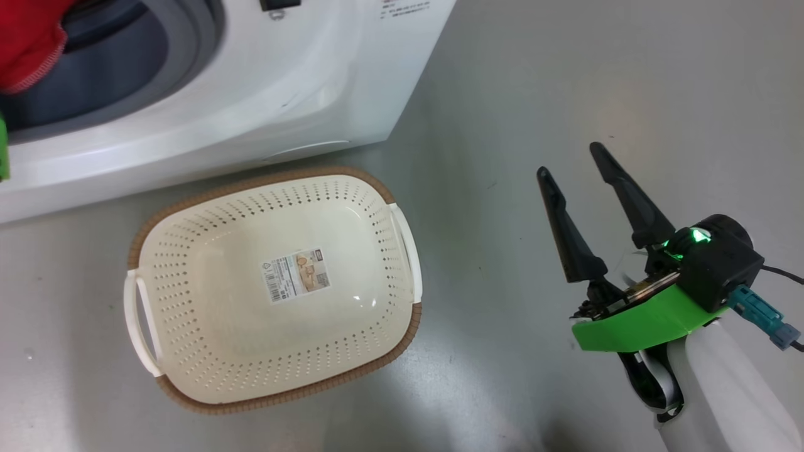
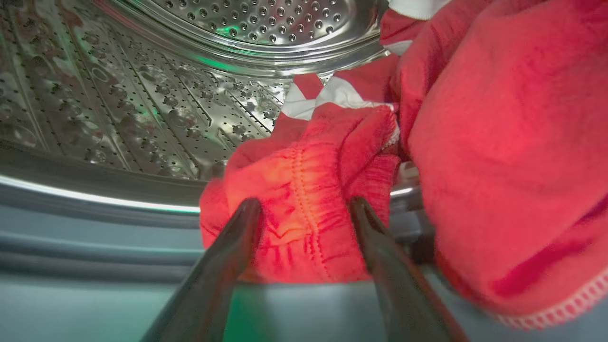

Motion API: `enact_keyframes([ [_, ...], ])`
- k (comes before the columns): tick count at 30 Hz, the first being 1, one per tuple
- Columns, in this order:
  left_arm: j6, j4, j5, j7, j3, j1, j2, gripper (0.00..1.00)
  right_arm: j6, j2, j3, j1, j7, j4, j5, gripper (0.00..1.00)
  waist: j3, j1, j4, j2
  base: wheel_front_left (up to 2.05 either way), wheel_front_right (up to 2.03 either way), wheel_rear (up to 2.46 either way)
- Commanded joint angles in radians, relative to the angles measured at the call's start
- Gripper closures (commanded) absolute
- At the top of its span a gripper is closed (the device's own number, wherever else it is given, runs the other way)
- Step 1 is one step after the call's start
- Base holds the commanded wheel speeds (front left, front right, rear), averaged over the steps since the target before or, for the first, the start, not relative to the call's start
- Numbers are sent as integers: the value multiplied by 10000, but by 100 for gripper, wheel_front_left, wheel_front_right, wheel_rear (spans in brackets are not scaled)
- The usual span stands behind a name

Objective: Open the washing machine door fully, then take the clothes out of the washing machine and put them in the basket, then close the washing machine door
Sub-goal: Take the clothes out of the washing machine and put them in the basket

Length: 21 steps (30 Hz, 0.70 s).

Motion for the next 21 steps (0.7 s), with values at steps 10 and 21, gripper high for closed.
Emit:
enact_keyframes([
  [10,386,200,464,192,-317,-457,1018,100,33,-18,370,-182,-63,-203,359,0,245,0,-166,0,0,0,0],
  [21,101,354,-288,-1029,89,-505,1016,100,33,-31,318,-254,-63,-132,416,0,205,0,-108,0,0,0,0],
])
